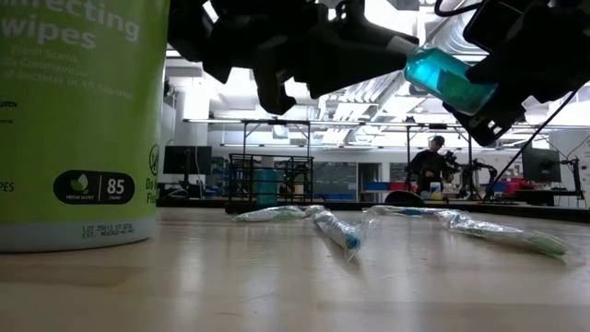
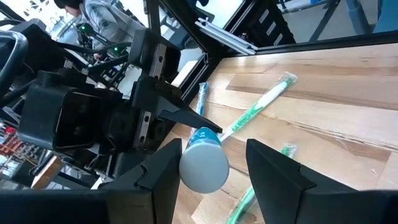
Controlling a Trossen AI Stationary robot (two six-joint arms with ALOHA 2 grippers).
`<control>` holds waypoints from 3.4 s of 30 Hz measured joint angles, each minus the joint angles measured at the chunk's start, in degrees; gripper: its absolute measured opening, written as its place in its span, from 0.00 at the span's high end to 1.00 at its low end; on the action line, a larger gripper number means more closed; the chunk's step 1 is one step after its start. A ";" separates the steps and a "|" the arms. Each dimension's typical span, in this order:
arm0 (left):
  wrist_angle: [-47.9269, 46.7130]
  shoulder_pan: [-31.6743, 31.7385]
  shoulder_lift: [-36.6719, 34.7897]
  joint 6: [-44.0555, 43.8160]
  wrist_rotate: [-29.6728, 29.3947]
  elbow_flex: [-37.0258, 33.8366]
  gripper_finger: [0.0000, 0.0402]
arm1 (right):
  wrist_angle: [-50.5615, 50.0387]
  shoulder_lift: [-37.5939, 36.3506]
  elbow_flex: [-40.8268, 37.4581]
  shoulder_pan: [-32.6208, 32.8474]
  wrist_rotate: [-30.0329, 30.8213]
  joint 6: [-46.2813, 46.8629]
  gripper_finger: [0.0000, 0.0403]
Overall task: Pick & Place toothbrushing station
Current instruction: Put the blue mouthwash into the black mesh mesh organizer
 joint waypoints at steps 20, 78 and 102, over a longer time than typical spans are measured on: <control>-0.44 -0.02 0.00 -0.10 -2.12 0.00 0.78 | -0.95 0.04 -0.04 -0.01 0.15 0.47 0.71; -0.10 -0.02 0.00 -4.86 -2.54 -0.07 0.78 | 1.11 -0.02 -0.04 0.01 3.04 -2.86 0.52; -5.46 0.01 -3.10 -19.61 -13.40 -0.06 0.78 | 1.65 -6.34 -0.03 -0.01 9.70 -9.32 0.52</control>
